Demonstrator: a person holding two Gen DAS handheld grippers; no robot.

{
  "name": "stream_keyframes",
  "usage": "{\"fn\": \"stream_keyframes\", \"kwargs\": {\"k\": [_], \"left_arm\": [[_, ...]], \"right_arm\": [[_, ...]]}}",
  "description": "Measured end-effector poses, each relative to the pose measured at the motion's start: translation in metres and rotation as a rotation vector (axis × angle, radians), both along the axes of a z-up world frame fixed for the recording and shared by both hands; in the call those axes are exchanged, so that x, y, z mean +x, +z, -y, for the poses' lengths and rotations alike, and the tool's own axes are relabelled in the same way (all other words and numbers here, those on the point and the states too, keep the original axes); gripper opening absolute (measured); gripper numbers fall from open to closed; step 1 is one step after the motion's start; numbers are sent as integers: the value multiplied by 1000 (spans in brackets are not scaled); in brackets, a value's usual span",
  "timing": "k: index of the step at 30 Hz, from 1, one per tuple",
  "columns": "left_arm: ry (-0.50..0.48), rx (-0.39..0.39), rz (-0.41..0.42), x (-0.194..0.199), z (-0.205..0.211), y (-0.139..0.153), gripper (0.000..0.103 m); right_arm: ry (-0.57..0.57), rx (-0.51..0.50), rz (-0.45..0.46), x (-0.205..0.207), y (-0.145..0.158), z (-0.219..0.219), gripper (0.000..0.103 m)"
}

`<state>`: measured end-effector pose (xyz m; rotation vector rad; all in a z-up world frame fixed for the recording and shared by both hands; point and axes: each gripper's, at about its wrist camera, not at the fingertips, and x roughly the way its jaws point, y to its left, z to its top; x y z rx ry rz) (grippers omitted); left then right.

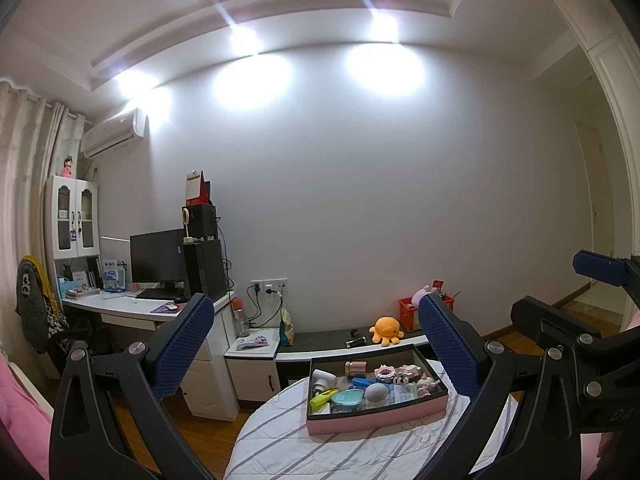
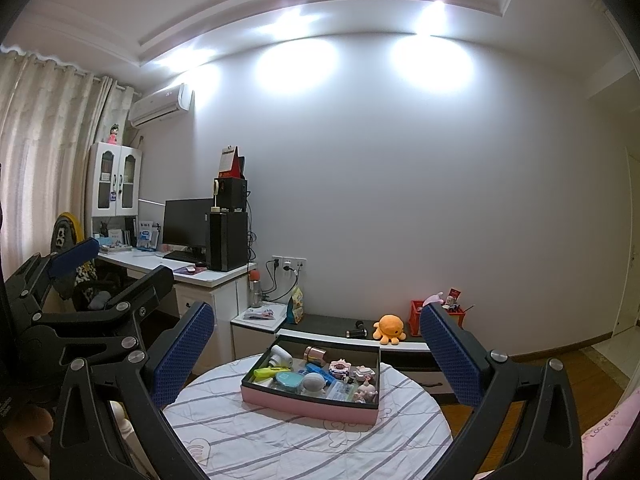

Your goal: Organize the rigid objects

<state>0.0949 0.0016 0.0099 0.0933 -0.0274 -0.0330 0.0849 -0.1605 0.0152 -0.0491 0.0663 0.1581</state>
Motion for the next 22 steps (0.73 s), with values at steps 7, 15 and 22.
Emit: {"fn": "stream_keyframes", "kwargs": {"k": [7,15,22], "left_arm": [[-2,0,0,-1,-1,0,103],[-2,1,-1,-1,-1,0,103],[-3,3,0,-2,-3,-2,103]], "right_arm": [[0,-1,0,0,0,0,103],[0,-3,-6,1,-2,1,103],[0,-9,-12,1,-4,-3,103]]}}
